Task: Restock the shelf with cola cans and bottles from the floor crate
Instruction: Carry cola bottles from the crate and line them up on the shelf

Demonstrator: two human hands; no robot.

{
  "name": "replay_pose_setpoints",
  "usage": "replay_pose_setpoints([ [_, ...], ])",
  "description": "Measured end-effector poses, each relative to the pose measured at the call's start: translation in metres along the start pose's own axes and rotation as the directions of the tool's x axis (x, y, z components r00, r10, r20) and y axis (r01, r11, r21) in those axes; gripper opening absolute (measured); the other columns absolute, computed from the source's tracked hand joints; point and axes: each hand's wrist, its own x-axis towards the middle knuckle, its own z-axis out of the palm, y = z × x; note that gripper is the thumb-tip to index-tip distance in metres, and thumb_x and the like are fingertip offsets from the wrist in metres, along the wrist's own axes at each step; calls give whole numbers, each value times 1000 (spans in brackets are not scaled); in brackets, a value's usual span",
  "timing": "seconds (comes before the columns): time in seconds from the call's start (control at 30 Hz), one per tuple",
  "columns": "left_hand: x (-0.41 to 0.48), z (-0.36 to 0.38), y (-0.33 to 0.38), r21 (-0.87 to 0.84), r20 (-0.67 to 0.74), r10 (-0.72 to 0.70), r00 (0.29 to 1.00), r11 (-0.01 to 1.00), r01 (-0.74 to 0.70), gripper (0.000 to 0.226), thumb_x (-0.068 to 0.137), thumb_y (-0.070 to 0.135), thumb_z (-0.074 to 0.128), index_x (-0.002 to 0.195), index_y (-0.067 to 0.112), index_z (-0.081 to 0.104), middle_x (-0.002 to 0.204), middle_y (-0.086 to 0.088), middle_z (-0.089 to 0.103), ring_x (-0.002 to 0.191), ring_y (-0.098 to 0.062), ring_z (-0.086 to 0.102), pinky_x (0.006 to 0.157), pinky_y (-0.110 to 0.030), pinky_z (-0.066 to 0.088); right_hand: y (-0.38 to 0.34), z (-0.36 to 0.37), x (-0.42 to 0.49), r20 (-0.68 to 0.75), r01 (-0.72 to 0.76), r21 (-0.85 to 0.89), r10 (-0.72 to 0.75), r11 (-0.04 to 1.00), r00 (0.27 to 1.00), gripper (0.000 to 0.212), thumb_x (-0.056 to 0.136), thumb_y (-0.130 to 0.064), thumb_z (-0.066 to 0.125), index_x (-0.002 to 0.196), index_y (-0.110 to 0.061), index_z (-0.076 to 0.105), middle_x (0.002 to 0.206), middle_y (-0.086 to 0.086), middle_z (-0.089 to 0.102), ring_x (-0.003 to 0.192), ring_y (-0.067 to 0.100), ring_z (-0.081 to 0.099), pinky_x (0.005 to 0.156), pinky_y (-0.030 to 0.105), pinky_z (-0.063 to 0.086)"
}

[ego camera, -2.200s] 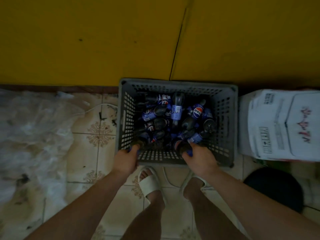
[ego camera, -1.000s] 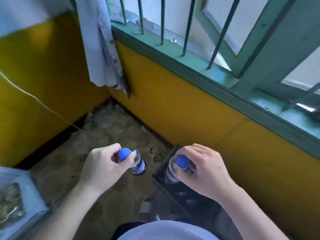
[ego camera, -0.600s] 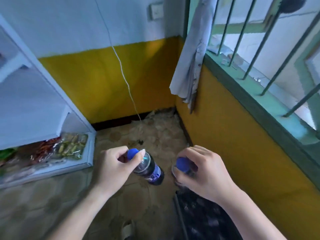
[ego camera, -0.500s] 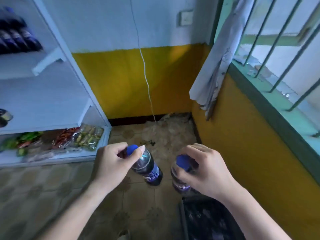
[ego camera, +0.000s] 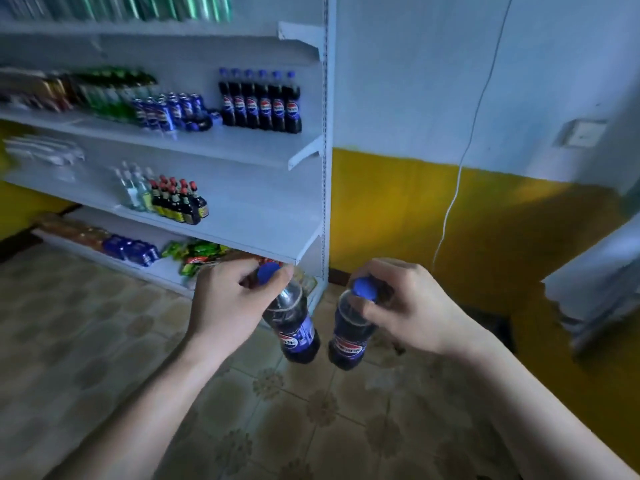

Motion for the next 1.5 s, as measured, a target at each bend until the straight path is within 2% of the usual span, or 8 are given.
replay_pose_setpoints([
  [0.27,73,-118,-88,255,4,56,998,965,-55,62,74,70,61,55,11,56,46,-1,52,48,-23,51,45,-38,39,-62,83,137,106,100,-30,-96,995,990,14,84,-35,63,97,-30,61,89,-10,66,81,15,61,70,38,52],
  [0.53,157,-180,-154,239,-61,25,998,971,-10,61,80,65,65,51,11,55,46,2,54,46,-13,50,48,-32,37,-102,128,255,132,165,-14,-162,986,978,8,88,-31,62,96,-29,63,86,-9,68,77,11,63,67,34,53],
  [0.67,204,-185,-179,256,-91,13,996,967,11,68,83,60,72,45,13,41,39,4,40,43,-13,37,50,-28,29,-103,136,309,124,169,-33,-163,985,979,8,90,-22,66,96,-27,65,84,-11,68,76,9,62,64,24,48],
  [0.93,323,-177,-236,231,-89,18,996,973,3,70,80,63,70,47,8,40,42,-4,35,44,-17,36,51,-32,28,-57,160,429,105,145,12,-146,989,984,9,88,-19,68,88,-27,65,80,-12,68,74,8,58,63,20,43],
  [1.07,398,-169,-269,200,-53,-13,998,980,23,70,78,67,68,55,1,56,51,-18,49,50,-31,46,51,-37,32,-19,169,504,128,133,103,-146,986,981,13,86,-14,69,84,-26,66,77,-7,68,69,13,57,61,22,45],
  [1.23,493,-153,-289,189,-11,-56,998,980,57,63,81,58,73,47,10,51,38,2,42,38,-14,43,50,-28,34,25,168,593,99,132,218,-156,967,983,16,86,-7,70,85,-22,68,76,-4,68,65,11,56,60,15,42],
  [1.4,587,-140,-306,181,-66,-22,998,983,34,65,74,68,69,59,5,63,51,-9,58,48,-21,53,54,-39,45,59,162,658,-18,86,187,-84,979,996,12,84,-13,71,88,-24,68,79,-8,68,68,6,55,63,13,43],
  [1.5,640,-127,-314,212,-83,25,996,977,-7,68,74,70,68,56,5,59,48,-5,56,46,-19,49,54,-32,37,77,160,697,-104,67,81,-58,994,993,6,85,-22,69,89,-25,67,80,-11,68,73,8,60,68,28,51],
])
